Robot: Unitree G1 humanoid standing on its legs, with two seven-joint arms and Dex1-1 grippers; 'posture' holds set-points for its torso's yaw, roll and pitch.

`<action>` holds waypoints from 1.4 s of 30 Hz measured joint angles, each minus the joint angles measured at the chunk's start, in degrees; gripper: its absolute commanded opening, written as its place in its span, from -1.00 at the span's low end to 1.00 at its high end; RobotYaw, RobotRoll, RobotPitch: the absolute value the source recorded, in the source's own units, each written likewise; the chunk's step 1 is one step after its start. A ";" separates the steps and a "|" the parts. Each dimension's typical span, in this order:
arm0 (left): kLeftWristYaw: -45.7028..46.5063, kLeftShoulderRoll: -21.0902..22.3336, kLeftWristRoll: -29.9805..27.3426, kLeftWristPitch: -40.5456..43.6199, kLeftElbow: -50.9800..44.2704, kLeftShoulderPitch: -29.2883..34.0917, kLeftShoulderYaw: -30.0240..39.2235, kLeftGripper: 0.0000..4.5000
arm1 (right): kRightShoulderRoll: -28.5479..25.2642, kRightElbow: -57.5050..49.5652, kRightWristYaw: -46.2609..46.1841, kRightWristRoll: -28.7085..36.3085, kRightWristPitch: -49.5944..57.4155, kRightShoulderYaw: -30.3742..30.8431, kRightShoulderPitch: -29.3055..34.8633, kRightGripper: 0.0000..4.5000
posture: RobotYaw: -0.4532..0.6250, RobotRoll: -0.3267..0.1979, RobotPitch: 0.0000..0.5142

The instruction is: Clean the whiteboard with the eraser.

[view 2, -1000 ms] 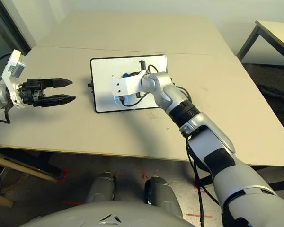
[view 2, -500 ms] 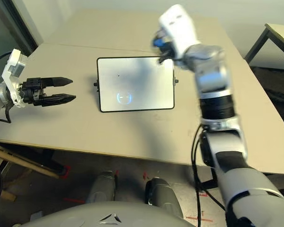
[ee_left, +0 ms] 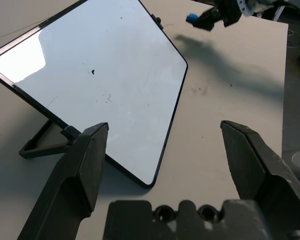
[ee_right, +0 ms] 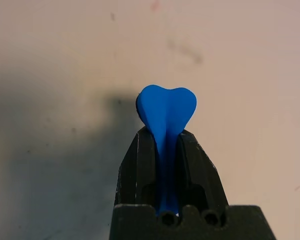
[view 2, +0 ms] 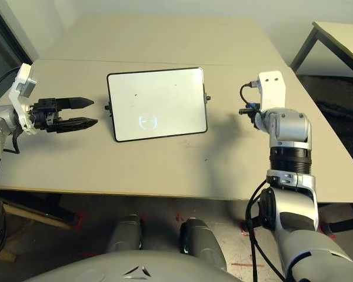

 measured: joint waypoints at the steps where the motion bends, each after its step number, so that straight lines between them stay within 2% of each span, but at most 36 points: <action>1: 0.01 -0.01 0.00 0.00 0.00 0.00 0.00 1.00 | 0.17 0.04 -0.26 0.66 0.06 0.00 0.00 -0.85 | 0.26 0.25 -0.84; 7: 0.23 -0.05 0.01 0.00 -0.03 0.03 0.00 1.00 | 1.00 -0.02 -2.00 3.87 2.12 0.01 -0.03 -0.85 | 0.26 0.25 -0.85; 9: 0.43 -0.08 0.00 0.00 -0.09 0.08 0.00 1.00 | 1.03 -0.03 -2.88 4.12 2.89 0.39 -0.03 -0.53 | 0.26 0.25 -0.85; 10: 0.50 -0.09 0.01 0.00 -0.11 0.14 0.00 1.00 | 0.91 -0.03 -3.62 4.06 3.69 0.93 -0.04 -0.43 | 0.26 0.25 -0.85; 18: 1.79 -0.69 -0.68 0.10 -0.11 0.15 1.04 1.00 | 0.24 -2.05 -3.42 8.54 8.65 -0.68 -0.88 0.98 | 0.25 0.25 -0.85; 21: 3.98 -1.68 -1.85 0.09 -0.02 -0.49 3.57 1.00 | -1.65 -3.62 -1.98 11.46 10.05 -2.89 -2.47 0.99 | 0.25 0.25 -0.85; 23: 7.15 -2.49 -1.77 -2.36 0.91 -1.73 5.72 1.00 | -3.92 -5.00 -0.93 12.36 7.05 -2.92 -2.65 0.99 | 0.24 0.25 -0.85; 24: 9.68 -3.41 -1.41 -5.14 2.47 -3.07 7.07 1.00 | -4.66 -5.13 -0.71 12.58 2.91 -3.50 -2.54 0.99 | 0.24 0.25 -0.84; 27: 21.24 -6.84 1.30 -14.80 8.66 -6.91 10.85 1.00 | -5.28 -3.14 0.24 13.47 -18.96 -5.98 -1.16 0.99 | 0.25 0.25 -0.84; 30: 31.32 -8.86 4.08 -21.77 13.64 -7.28 13.05 1.00 | -6.18 2.22 1.26 13.46 -36.05 -7.25 1.10 0.99 | 0.26 0.25 -0.84; 33: 42.55 -11.10 7.64 -28.27 18.60 -7.22 14.34 1.00 | -6.16 10.96 -2.43 12.72 -50.62 -7.76 2.62 0.99 | 0.27 0.25 -0.83; 37: 55.89 -12.99 11.68 -35.07 23.36 -6.22 15.49 1.00 | -5.44 18.75 -3.37 13.50 -63.96 -8.85 3.39 0.99 | 0.30 0.25 -0.83; 42: 66.86 -15.41 13.01 -39.02 28.60 -4.14 17.00 1.00 | -4.08 26.14 -2.54 16.32 -71.98 -9.26 3.44 0.99 | 0.31 0.25 -0.86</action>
